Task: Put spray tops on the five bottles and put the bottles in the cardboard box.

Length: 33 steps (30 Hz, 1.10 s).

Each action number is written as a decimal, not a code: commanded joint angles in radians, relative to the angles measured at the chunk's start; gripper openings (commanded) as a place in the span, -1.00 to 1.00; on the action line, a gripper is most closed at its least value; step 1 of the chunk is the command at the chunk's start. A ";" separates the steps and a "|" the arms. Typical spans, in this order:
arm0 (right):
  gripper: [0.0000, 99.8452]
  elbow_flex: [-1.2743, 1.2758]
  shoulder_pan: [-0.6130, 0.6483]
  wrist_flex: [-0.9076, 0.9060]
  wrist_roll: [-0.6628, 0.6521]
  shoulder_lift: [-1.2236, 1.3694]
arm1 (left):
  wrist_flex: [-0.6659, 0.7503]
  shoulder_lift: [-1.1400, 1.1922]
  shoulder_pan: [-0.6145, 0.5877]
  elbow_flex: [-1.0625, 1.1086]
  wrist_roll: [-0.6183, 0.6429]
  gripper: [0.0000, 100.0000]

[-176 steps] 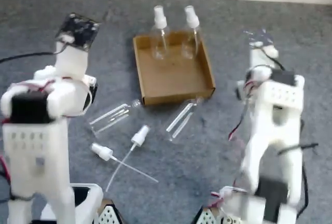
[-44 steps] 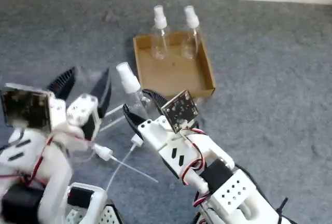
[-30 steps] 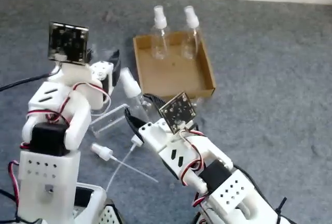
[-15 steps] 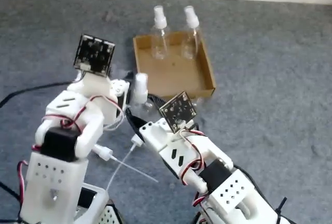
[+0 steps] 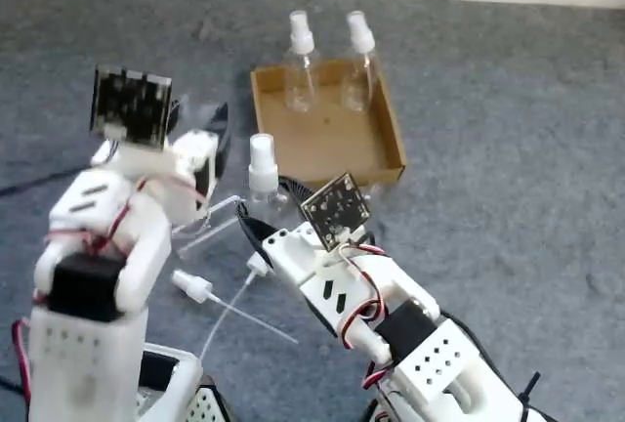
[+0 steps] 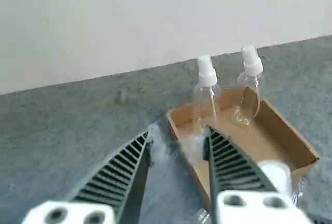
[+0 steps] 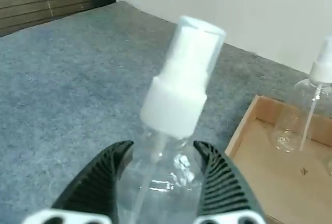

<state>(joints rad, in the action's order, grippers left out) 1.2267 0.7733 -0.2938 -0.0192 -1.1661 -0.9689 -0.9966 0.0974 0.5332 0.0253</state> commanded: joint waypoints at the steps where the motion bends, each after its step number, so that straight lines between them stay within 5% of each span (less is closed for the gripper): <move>1: -0.99 -0.015 -0.005 0.019 -0.008 -0.024 | 0.043 0.128 0.015 -0.119 0.025 -0.71; 12: -0.99 -0.015 -0.007 0.019 -0.008 -0.027 | 0.043 0.154 0.076 0.007 0.020 -0.71; 24: -0.99 -0.016 -0.012 0.019 -0.008 -0.024 | 0.043 -0.165 0.058 0.229 0.020 -0.71; 33: -0.99 -0.154 -0.150 -0.062 -0.009 0.031 | -0.066 -0.351 -0.157 0.349 0.020 -0.71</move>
<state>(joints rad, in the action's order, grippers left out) 1.1976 0.6598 -0.3245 -0.0192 -1.1676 -0.9904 -1.2559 -0.0038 0.8063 0.0361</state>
